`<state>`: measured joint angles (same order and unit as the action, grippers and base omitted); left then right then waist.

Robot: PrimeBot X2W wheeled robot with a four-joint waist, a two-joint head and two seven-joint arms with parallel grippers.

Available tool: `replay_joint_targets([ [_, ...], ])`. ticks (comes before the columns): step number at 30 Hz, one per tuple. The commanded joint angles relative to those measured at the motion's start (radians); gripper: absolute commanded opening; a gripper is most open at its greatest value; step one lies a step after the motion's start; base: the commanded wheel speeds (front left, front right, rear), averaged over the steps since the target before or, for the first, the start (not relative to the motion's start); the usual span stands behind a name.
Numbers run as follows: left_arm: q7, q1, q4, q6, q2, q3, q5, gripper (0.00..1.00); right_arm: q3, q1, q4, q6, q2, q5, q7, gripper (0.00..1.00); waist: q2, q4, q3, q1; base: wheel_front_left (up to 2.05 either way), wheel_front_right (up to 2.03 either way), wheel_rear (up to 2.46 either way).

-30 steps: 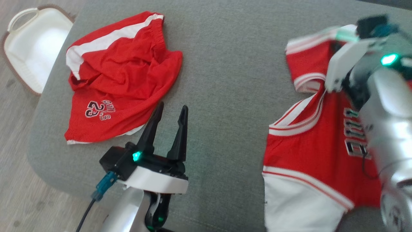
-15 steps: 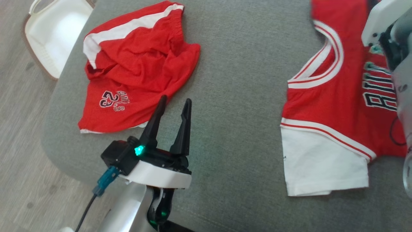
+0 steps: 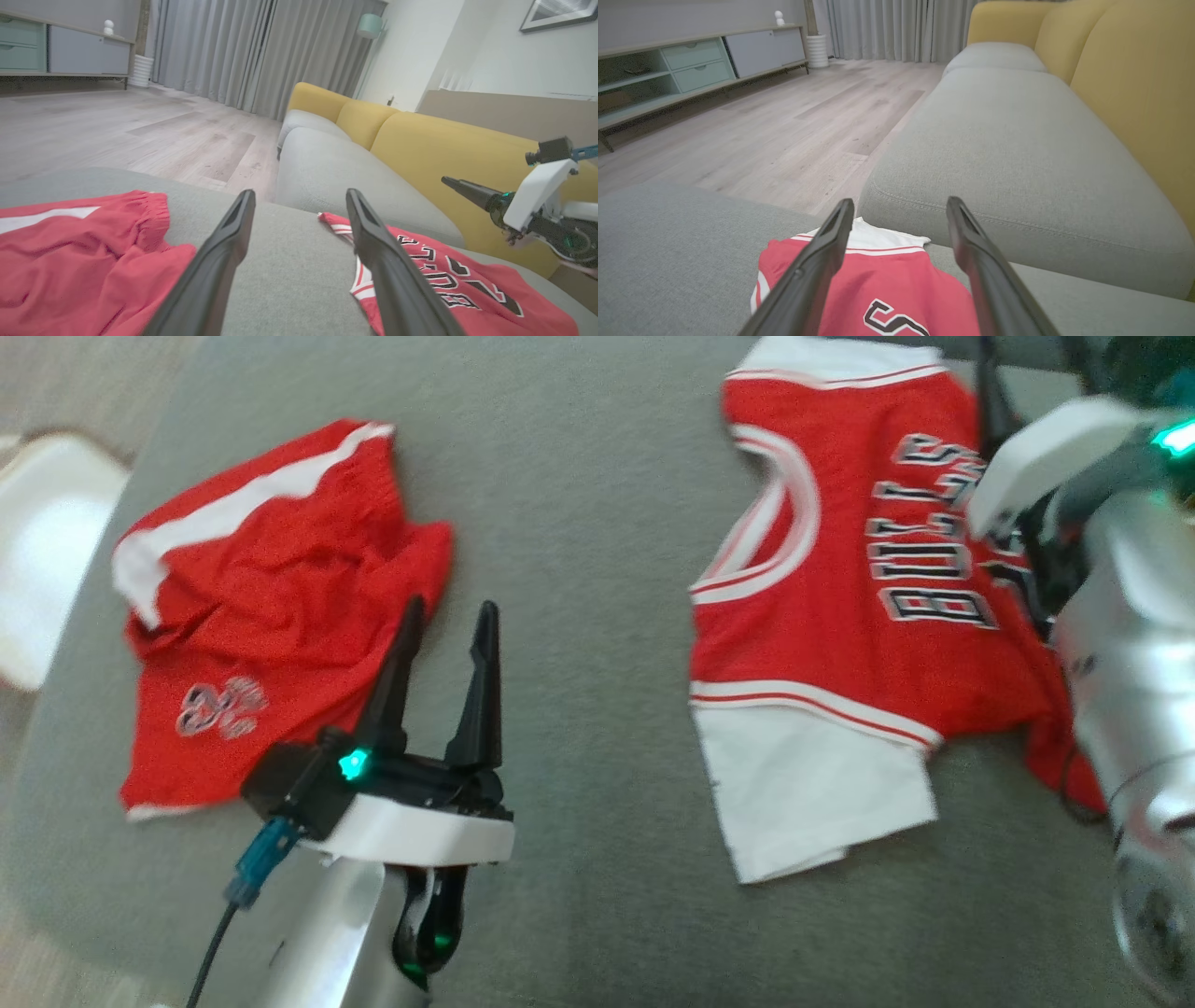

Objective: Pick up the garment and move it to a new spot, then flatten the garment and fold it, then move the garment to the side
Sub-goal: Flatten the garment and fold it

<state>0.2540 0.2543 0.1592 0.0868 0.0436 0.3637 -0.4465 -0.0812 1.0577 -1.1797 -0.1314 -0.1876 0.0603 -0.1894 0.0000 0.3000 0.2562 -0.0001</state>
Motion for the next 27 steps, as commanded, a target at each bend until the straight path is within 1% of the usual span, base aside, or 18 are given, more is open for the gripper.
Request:
replay_joint_targets([
  [1,0.008,-0.004,-0.027,-0.002,0.007,-0.045,0.013,1.0,-0.041,-0.024,0.062,0.001,0.022,0.024,-0.03,1.0,0.0,-0.104,-0.078,0.0001,0.0,0.0,0.0],
  [4,0.008,-0.023,-0.022,0.002,0.007,-0.071,0.026,1.0,-0.079,-0.113,0.138,0.001,0.029,0.073,-0.056,1.0,0.0,-0.168,-0.119,0.0001,0.0,0.0,0.0],
  [6,0.008,-0.035,-0.023,0.004,0.007,-0.085,0.031,1.0,-0.092,-0.184,0.207,0.001,0.022,0.1,-0.065,1.0,0.0,-0.203,-0.14,0.0001,0.0,0.0,0.0],
  [8,0.008,-0.046,-0.024,0.006,0.007,-0.097,0.034,1.0,-0.084,-0.265,0.285,0.001,0.018,0.129,-0.07,1.0,0.0,-0.235,-0.157,0.0001,0.0,0.0,0.0],
  [11,0.008,-0.063,-0.023,0.007,0.007,-0.106,0.037,1.0,-0.051,-0.401,0.434,0.001,0.009,0.135,-0.072,1.0,0.0,-0.273,-0.175,0.0001,0.0,0.0,0.0],
  [12,0.008,-0.063,-0.023,0.007,0.007,-0.106,0.037,1.0,-0.051,-0.401,0.434,0.001,0.009,0.135,-0.072,1.0,0.0,-0.273,-0.175,0.0001,0.0,0.0,0.0],
  [15,0.008,-0.08,-0.019,0.008,0.007,-0.106,0.036,1.0,0.023,-0.556,0.586,0.001,0.027,0.111,-0.072,1.0,0.0,-0.301,-0.185,0.0001,0.0,0.0,0.0],
  [18,0.008,-0.095,-0.013,0.007,0.007,-0.104,0.036,1.0,0.099,-0.702,0.719,0.001,0.073,0.075,-0.072,1.0,0.0,-0.322,-0.191,0.0001,0.0,0.0,0.0],
  [21,0.008,-0.112,-0.008,0.005,0.007,-0.101,0.027,1.0,0.149,-0.82,0.826,0.001,0.112,0.048,-0.072,1.0,0.0,-0.338,-0.196,0.0001,0.0,0.0,0.0],
  [24,0.008,-0.126,-0.006,0.002,0.007,-0.099,0.024,1.0,0.169,-0.893,0.883,0.001,0.13,0.033,-0.072,1.0,0.0,-0.349,-0.197,0.0001,0.0,0.0,0.0],
  [27,0.008,-0.13,-0.01,0.0,0.007,-0.1,0.025,1.0,0.171,-0.918,0.911,0.001,0.135,0.026,-0.072,1.0,0.0,-0.355,-0.196,0.0001,0.0,0.0,0.0],
])
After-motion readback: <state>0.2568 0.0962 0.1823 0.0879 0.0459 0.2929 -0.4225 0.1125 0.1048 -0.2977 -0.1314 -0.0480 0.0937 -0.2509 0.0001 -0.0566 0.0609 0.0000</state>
